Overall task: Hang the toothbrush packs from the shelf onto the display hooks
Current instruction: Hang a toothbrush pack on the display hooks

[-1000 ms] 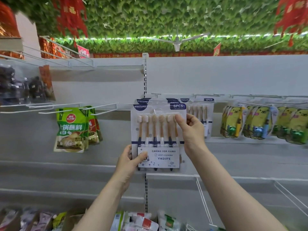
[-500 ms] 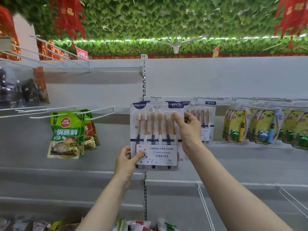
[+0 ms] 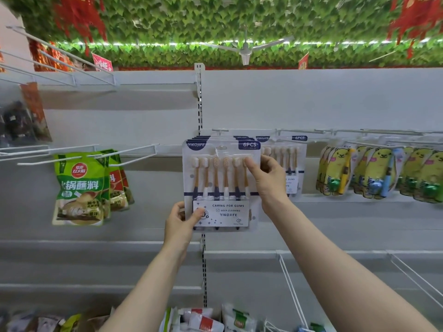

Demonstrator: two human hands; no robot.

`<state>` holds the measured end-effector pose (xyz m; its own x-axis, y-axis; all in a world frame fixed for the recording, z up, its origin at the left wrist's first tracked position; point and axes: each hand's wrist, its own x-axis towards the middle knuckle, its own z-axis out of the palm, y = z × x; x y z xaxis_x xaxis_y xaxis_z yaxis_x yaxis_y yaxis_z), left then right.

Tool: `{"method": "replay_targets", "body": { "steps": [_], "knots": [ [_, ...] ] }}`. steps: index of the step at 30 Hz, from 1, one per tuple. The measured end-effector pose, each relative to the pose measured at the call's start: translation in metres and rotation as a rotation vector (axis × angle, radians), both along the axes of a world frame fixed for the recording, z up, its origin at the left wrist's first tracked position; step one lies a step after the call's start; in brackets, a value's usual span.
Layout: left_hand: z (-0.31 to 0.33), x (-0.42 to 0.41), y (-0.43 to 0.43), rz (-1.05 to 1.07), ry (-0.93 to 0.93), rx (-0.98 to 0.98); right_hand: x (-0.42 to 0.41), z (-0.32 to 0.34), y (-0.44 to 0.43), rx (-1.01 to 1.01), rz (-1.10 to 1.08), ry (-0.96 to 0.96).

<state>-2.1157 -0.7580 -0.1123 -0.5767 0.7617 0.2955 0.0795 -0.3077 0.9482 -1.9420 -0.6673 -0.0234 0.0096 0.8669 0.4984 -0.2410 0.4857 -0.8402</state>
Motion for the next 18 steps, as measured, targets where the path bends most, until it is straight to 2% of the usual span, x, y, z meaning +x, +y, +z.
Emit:
{"method": "replay_targets", "body": {
  "steps": [3, 12, 16, 18],
  "knots": [
    [0.001, -0.002, -0.001, 0.002, 0.004, 0.000, -0.001, 0.001, -0.001, -0.026, -0.010, 0.010],
    [-0.001, -0.003, -0.005, -0.012, 0.006, -0.050, 0.002, 0.007, -0.005, -0.071, -0.100, -0.118],
    [0.000, 0.000, -0.011, 0.058, 0.029, -0.146, 0.015, 0.010, -0.012, -0.099, -0.107, -0.232],
    [0.004, 0.005, -0.017, 0.185, 0.096, -0.230, 0.032, 0.011, -0.016, -0.101, -0.131, -0.338]
  ]
}}
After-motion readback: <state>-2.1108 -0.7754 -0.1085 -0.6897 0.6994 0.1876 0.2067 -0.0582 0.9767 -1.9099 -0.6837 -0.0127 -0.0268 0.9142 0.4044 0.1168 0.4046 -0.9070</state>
